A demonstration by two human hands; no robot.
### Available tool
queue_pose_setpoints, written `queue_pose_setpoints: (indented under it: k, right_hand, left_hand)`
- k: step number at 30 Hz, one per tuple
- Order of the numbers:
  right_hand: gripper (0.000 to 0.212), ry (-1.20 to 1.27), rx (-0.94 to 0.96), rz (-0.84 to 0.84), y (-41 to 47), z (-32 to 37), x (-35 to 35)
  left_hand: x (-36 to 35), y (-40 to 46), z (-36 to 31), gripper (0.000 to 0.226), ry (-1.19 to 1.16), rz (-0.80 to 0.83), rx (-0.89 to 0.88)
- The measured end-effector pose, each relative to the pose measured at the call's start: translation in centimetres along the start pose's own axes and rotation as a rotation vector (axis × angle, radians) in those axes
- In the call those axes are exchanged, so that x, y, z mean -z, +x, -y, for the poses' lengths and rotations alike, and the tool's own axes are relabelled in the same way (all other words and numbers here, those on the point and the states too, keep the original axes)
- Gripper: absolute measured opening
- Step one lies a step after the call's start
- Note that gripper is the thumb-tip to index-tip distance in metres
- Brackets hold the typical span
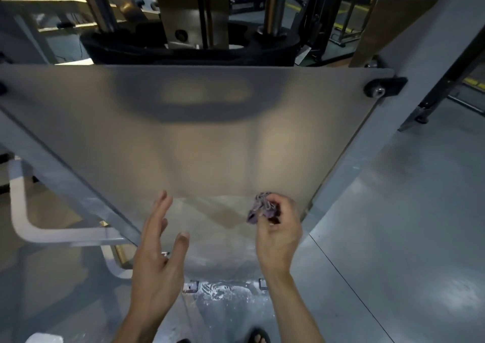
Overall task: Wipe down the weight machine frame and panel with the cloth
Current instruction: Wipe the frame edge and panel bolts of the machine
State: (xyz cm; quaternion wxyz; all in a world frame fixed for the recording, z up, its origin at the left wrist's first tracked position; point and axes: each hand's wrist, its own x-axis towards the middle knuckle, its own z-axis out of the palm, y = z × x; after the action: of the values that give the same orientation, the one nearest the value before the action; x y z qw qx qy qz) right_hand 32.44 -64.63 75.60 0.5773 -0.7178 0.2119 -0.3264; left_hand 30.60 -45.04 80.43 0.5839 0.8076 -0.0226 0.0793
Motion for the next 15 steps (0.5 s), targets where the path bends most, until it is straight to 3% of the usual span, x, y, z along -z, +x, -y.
queue_pose_setpoints:
  k: [3,8,11,15]
  right_hand:
    - [0.046,-0.004,-0.059,-0.011,0.0,-0.4,0.6]
    - [0.041,-0.027,-0.012,-0.297,2.2,-1.3,4.1]
    - [0.042,-0.019,-0.033,-0.273,0.8,-0.3,0.6]
    - [0.044,-0.072,0.01,-0.084,-2.2,1.0,-3.7]
  left_hand:
    - [1.2,1.0,0.1,0.069,0.035,-0.02,-0.055]
    - [3.5,2.1,0.6,0.067,0.077,-0.012,-0.094]
    - [4.6,2.3,1.1,0.063,0.079,0.014,-0.087]
    - [5.9,2.8,1.8,0.061,0.114,0.03,-0.07]
